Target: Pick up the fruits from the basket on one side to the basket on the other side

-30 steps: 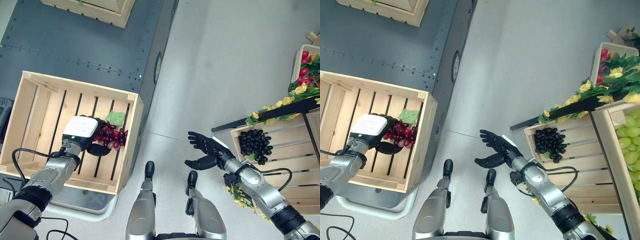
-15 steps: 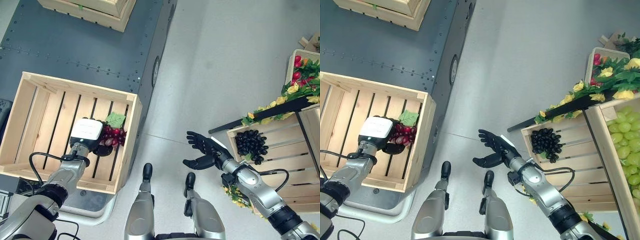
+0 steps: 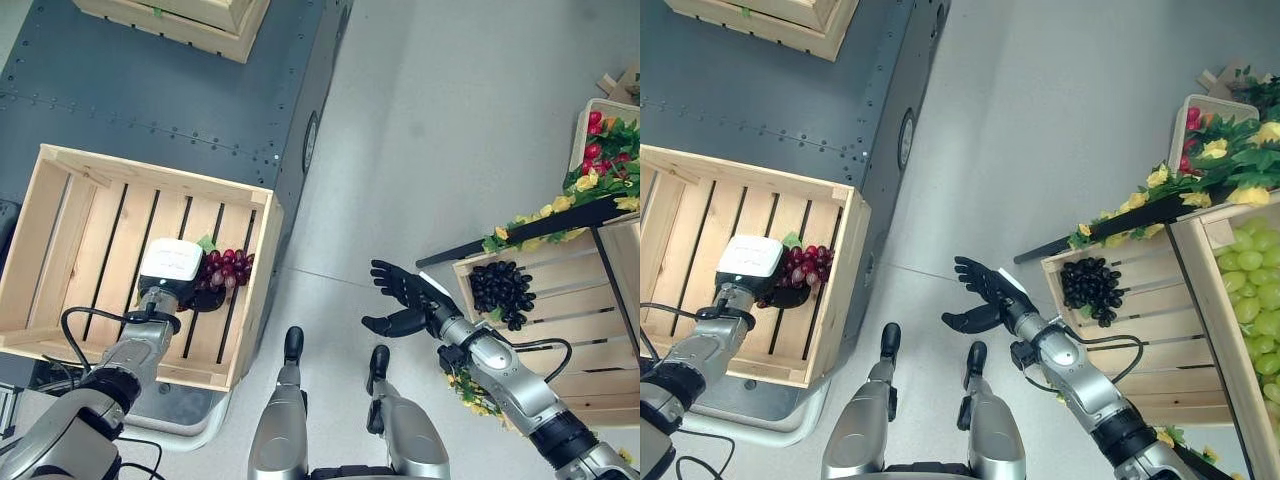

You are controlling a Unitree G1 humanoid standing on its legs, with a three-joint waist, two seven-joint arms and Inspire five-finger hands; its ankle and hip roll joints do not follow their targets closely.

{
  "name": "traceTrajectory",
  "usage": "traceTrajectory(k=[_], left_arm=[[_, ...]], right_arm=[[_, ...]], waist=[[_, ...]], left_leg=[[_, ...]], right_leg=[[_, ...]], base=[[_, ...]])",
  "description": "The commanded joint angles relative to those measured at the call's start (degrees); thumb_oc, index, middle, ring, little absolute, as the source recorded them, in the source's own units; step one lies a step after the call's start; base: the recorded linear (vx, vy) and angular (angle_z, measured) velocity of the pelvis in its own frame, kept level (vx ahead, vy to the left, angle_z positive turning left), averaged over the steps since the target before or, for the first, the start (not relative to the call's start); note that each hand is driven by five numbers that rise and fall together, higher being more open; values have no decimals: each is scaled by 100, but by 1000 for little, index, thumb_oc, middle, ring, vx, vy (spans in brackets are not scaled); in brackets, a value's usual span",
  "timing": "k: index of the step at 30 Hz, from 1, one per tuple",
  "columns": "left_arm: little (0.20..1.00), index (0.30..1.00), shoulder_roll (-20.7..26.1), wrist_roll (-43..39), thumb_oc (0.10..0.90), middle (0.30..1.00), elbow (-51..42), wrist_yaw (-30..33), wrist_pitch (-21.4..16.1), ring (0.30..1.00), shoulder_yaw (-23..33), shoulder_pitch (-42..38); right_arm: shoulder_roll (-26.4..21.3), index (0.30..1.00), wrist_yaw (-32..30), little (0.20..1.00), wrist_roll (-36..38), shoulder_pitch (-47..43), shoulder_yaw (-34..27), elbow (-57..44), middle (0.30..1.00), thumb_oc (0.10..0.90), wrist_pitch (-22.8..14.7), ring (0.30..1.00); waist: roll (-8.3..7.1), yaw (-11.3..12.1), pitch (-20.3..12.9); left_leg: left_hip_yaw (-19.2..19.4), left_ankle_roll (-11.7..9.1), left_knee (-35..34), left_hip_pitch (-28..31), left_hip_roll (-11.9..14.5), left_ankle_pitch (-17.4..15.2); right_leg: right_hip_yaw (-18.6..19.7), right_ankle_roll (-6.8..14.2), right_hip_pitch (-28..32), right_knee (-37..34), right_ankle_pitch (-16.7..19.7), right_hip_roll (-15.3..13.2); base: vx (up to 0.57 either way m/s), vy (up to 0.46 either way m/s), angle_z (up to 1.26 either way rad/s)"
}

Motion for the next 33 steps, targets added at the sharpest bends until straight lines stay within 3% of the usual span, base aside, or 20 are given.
traceTrajectory(k=[1,7,12,15,20,26,28,33], left_arm=[[300,300,33,319,400,300,173,377,208,300,460,-20],[300,300,456,740,400,300,-602,-30,10,300,735,333],[300,300,1148,1263,400,300,-1621,-574,-152,300,994,603],[300,300,1913,1436,400,300,-2678,-1405,-530,300,1161,638],[300,300,2527,1490,400,300,-3713,-2341,-745,300,1332,502],[300,300,3048,1460,400,300,-4418,-3488,-870,300,1046,-289],[300,300,3166,1495,400,300,-4528,-3581,-1020,300,882,-611],[300,300,3121,1707,400,300,-4778,-4031,-1346,300,179,-1607]], right_arm=[[-88,900,-61,900,-186,227,-196,-550,900,800,-300,900],[-102,900,-64,900,-153,416,-324,-639,900,800,-362,900],[-72,900,-80,900,-76,488,-353,-752,900,800,-361,900],[-22,900,-205,900,-120,552,-334,-794,900,800,-365,900],[34,900,-428,900,93,464,-182,-832,900,800,-435,900],[173,900,-698,900,319,308,98,-873,900,800,-576,900],[181,900,-707,900,408,244,161,-925,900,800,-588,900],[209,900,-826,900,519,-48,289,-1120,900,800,-545,900]], waist=[[107,-30,-568],[348,17,-868],[541,74,-1208],[684,157,-1493],[791,244,-1781],[879,300,-2123],[888,305,-2207],[914,274,-2344]], left_leg=[[402,64,-115,163,-428,-344],[341,70,-151,351,-490,-365],[275,46,-248,571,-527,-355],[200,23,-254,668,-560,-359],[127,6,-254,788,-592,-367],[73,-30,-254,925,-578,-381],[83,-38,-254,960,-569,-396],[86,-43,-254,1025,-548,-432]], right_leg=[[94,-36,-591,655,-32,347],[42,-32,-379,566,-34,295],[0,-30,-115,448,-39,248],[-56,-25,75,342,-28,210],[-87,-32,289,222,-8,184],[-98,-22,538,38,37,177],[-94,-17,573,3,53,183],[-38,-5,631,-90,99,173]], base=[[33,-32,3],[44,-50,3],[81,-86,1],[76,-125,9],[48,-144,9],[36,-121,2],[18,-101,-3],[3,-97,-1]])
